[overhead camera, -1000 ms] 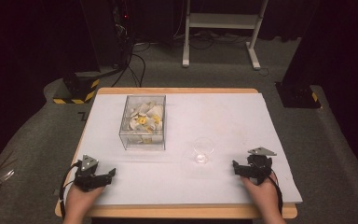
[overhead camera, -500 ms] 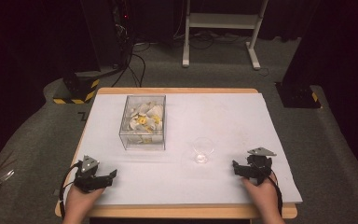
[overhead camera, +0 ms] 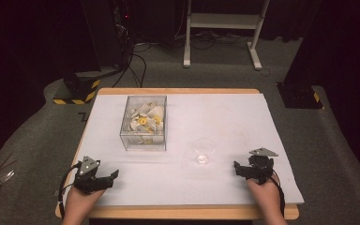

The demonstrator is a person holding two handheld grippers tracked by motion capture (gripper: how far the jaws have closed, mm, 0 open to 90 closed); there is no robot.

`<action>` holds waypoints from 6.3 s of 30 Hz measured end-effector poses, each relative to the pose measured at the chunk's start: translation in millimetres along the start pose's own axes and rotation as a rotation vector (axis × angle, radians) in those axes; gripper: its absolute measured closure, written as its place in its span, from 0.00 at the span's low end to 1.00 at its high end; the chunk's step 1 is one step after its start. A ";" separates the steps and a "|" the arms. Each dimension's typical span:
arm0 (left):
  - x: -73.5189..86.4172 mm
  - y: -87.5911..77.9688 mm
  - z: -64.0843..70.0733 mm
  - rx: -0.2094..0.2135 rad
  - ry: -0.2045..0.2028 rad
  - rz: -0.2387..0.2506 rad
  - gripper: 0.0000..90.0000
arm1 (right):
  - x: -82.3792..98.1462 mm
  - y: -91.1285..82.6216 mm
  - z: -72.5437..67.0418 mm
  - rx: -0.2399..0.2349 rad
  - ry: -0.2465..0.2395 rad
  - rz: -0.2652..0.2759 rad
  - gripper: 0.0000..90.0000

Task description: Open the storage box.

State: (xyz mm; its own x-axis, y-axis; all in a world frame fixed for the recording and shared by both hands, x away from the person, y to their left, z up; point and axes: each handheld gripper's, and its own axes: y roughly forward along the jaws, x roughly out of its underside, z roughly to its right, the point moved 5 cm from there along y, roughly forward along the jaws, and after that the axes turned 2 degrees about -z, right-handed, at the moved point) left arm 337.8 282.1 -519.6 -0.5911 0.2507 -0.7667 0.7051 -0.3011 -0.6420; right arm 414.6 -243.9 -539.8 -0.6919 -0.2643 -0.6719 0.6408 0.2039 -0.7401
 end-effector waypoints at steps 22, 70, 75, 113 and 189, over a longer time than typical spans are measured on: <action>-14.3 2.4 30.9 0.067 0.048 0.030 0.17 | 3.4 -11.4 -10.9 -0.008 -0.058 0.026 0.11; -50.3 19.2 51.2 0.145 0.049 0.080 0.16 | 7.5 -7.3 -14.8 -0.060 -0.053 0.005 0.10; -56.9 23.1 50.1 0.146 0.050 0.085 0.16 | 7.5 -7.3 -14.8 -0.060 -0.053 0.005 0.10; -93.1 47.2 50.9 0.171 0.044 0.099 0.16 | 7.5 -7.3 -14.9 -0.061 -0.049 0.004 0.10; -87.8 50.5 61.4 0.141 0.009 0.216 0.35 | 7.8 -7.5 -15.3 -0.056 -0.050 0.006 0.11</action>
State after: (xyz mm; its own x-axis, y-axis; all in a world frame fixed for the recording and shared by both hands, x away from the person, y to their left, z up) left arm 401.3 188.4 -484.7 -0.4289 0.1744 -0.8864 0.7525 -0.4739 -0.4573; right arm 399.2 -233.0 -539.9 -0.6697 -0.3100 -0.6748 0.6240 0.2577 -0.7377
